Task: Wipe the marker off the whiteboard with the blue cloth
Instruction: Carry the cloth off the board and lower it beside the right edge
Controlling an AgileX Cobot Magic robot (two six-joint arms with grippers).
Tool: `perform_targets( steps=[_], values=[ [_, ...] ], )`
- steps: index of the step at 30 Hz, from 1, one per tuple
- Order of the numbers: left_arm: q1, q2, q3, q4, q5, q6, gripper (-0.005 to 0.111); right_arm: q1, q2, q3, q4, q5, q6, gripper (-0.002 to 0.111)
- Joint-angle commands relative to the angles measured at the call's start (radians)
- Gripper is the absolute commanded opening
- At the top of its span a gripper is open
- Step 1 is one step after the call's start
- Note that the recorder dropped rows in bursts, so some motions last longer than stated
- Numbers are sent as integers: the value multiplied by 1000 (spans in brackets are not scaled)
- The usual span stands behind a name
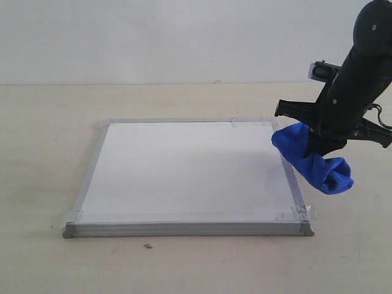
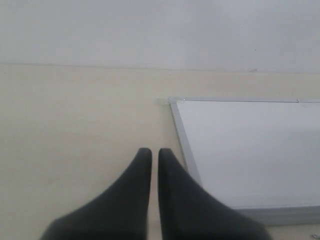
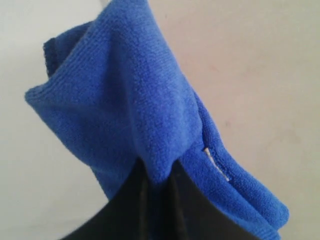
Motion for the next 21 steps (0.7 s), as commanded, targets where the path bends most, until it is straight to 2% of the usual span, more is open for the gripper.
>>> perform_targets(
  steps=[1,5,13,17,21],
  values=[
    [3,-3,3,1,-7,2,5,-10,-14,2,-9,-94,7,0],
    [3,-3,3,1,-7,2,5,-10,-14,2,-20,-142,190,0],
    [3,-3,3,1,-7,2,5,-11,-10,43,-89,-150,309,0],
    [3,-3,3,1,-7,2,5,-11,-10,140,-42,-304,249,0],
    [3,-3,3,1,-7,2,5,-18,-10,175,-64,-324,246,0]
  ],
)
